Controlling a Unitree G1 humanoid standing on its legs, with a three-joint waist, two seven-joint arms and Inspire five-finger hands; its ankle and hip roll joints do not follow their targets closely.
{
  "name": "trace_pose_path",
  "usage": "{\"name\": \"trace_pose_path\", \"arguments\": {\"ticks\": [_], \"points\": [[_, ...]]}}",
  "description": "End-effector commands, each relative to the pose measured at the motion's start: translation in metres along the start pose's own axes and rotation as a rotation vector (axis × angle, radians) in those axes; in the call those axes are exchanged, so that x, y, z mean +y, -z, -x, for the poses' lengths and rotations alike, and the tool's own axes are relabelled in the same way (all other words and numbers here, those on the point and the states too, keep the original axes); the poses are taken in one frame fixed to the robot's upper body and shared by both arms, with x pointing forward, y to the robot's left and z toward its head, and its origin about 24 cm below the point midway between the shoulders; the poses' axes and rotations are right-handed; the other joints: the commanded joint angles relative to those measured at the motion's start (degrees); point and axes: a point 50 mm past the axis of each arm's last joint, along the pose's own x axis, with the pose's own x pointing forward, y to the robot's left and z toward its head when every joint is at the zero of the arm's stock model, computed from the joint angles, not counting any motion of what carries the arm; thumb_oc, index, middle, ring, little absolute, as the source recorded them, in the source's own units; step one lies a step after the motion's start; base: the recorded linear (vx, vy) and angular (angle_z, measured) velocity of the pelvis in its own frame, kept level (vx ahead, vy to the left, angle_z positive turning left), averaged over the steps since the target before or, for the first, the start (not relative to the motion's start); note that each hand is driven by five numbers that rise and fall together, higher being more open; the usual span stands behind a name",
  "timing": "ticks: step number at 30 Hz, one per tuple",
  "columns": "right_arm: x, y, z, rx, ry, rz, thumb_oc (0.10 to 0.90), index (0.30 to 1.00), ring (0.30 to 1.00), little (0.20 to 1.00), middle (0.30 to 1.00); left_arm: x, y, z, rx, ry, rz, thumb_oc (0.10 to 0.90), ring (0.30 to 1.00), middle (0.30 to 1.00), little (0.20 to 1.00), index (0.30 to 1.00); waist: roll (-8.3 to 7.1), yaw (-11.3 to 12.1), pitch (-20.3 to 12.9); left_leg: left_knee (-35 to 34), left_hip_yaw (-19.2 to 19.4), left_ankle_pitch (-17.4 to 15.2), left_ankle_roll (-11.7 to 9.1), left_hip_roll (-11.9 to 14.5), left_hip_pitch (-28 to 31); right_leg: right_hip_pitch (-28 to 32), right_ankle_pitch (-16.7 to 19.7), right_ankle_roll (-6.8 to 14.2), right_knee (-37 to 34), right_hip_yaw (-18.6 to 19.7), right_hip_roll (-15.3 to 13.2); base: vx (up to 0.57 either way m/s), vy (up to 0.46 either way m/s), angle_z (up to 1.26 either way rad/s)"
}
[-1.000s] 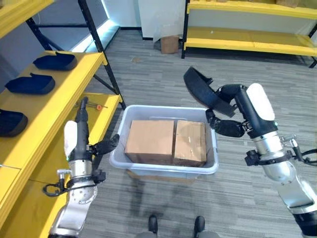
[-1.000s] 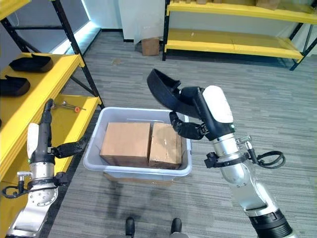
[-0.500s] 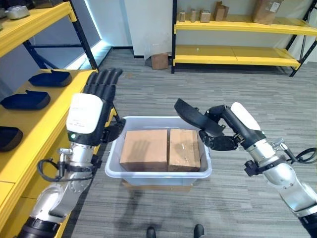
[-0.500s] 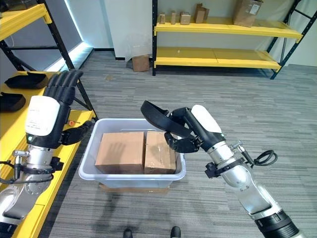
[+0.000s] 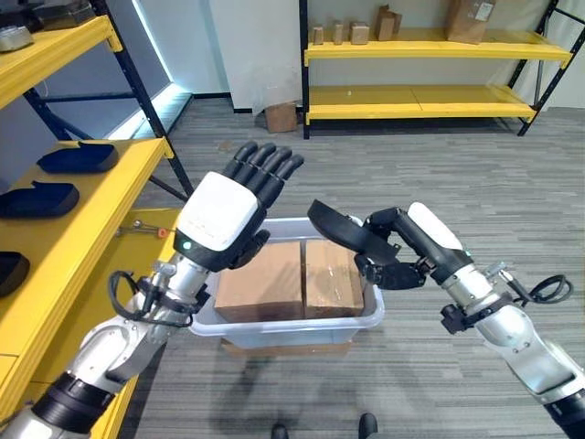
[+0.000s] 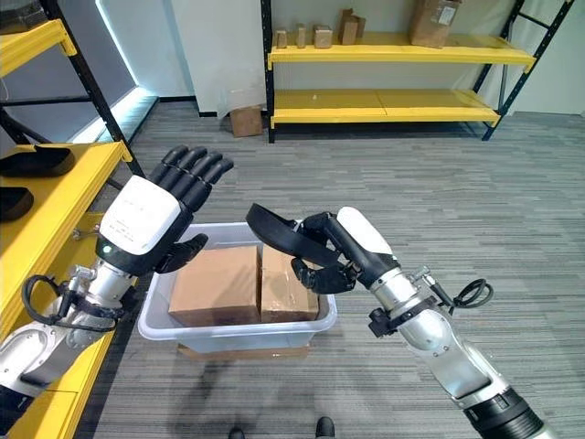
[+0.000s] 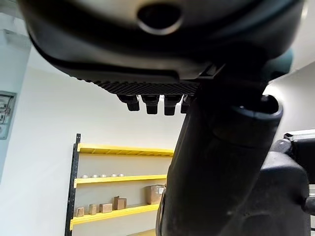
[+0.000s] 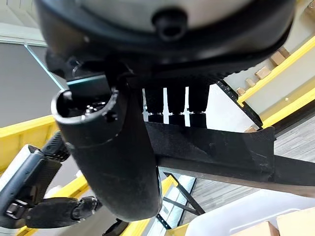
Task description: Move parts from the plastic box to the shelf.
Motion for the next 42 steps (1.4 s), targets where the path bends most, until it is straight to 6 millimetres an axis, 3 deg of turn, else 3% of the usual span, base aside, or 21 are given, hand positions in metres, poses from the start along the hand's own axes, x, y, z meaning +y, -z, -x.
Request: {"name": "trace_pose_path", "arguments": {"ticks": [1,14,42], "points": [[-0.034,-0.052,-0.029,-0.316,0.142,0.009,0.4,0.3,0.3,0.3,0.3,0.013,0.006,-0.018,0.006,-0.112,-0.009,0.9,1.0,1.0,1.0,1.0,-0.64,0.38,-5.8,-0.42,-0.28,-5.35,-0.65,1.07,3.16,-0.88,-4.55,2.69,5.5,1.37,-0.95,-0.02,0.006,-0.04],[-0.022,-0.066,-0.04,-0.381,0.12,-0.06,0.4,0.3,0.3,0.3,0.3,-0.008,-0.012,-0.025,0.015,-0.091,0.123,0.9,1.0,1.0,1.0,1.0,-0.86,-0.03,-5.67,-0.42,0.0,-5.11,-0.44,1.13,2.83,-1.35,-3.87,2.41,5.07,2.27,-0.82,-0.02,0.003,-0.04],[-0.005,-0.095,-0.06,-0.508,-0.007,-0.178,0.4,0.3,0.3,0.3,0.3,-0.013,-0.03,-0.039,-0.063,-0.072,0.168,0.9,1.0,1.0,1.0,1.0,-1.29,0.31,-5.42,-0.42,-0.37,-5.09,-0.22,0.95,2.59,-1.37,-3.95,2.17,5.37,2.34,-0.98,0.0,0.0,0.0]]}}
